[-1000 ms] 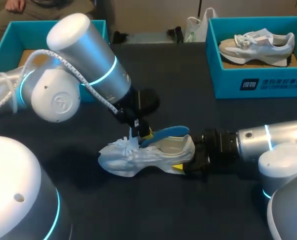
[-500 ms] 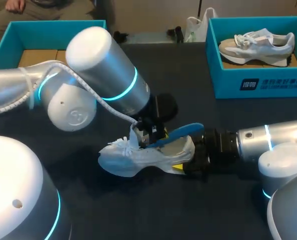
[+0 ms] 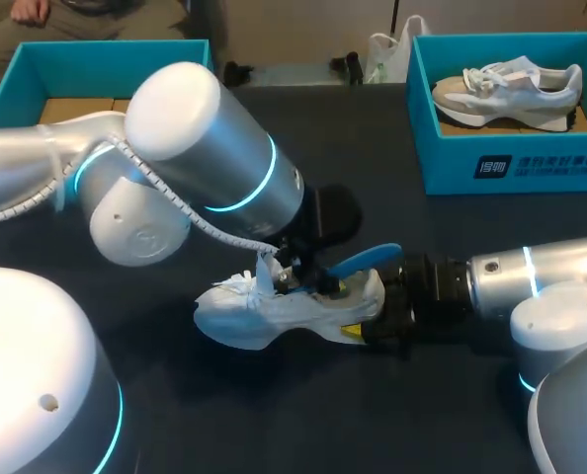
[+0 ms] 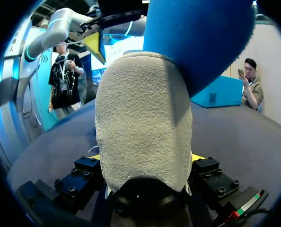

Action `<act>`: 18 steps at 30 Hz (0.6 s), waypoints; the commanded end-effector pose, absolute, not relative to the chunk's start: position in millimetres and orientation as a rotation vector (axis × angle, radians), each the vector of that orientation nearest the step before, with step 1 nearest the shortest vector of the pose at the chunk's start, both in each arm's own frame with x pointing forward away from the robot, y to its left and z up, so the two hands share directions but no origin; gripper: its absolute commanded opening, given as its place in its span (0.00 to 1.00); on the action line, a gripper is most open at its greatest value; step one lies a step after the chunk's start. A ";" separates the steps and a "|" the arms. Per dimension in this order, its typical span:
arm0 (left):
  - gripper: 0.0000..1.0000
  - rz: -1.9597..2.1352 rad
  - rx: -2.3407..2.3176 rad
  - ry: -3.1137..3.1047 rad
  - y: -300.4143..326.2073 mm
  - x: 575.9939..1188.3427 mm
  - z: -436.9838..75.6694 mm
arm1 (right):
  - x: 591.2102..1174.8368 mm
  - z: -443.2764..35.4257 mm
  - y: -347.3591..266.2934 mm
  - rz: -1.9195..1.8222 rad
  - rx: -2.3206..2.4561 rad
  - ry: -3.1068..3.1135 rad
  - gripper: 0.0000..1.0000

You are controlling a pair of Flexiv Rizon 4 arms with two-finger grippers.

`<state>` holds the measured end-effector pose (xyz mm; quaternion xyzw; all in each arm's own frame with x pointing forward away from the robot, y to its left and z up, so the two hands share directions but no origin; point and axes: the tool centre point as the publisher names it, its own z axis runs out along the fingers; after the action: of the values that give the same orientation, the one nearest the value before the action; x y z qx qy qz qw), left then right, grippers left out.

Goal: Take the shoe out of the shoebox, open the shoe tongue, remove and reinsert the insole, then place the shoe into the shoebox

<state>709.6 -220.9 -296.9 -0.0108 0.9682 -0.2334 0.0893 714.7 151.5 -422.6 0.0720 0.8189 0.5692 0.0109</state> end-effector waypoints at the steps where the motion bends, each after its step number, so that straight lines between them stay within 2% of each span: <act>1: 1.00 -0.703 -0.053 2.862 -216.0 704.9 -289.8 | 713.8 -421.6 152.9 1.767 0.227 2.562 0.00; 6: 1.00 -0.707 -0.092 2.832 -222.0 704.2 -293.7 | 713.8 -421.6 152.9 1.767 0.227 2.562 0.00; 7: 0.96 -0.707 -0.098 2.834 -222.8 704.3 -294.8 | 713.8 -421.6 152.9 1.767 0.227 2.562 0.00; 9: 0.95 -0.704 -0.117 2.829 -224.1 704.5 -297.7 | 713.8 -421.6 152.9 1.767 0.227 2.562 0.00; 15: 0.96 -0.725 -0.234 2.783 -226.1 708.3 -304.5 | 713.8 -421.6 152.9 1.767 0.227 2.562 0.00; 17: 0.94 -0.729 -0.278 2.773 -227.3 710.5 -308.5 | 713.8 -421.6 152.9 1.767 0.227 2.562 0.00; 18: 0.89 -0.728 -0.282 2.770 -227.9 711.4 -310.1 | 713.8 -421.6 152.9 1.767 0.227 2.562 0.00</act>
<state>711.3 -222.6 -301.6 -0.0948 0.9554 -0.2494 0.1262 714.7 151.5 -422.6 0.0720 0.8189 0.5692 0.0109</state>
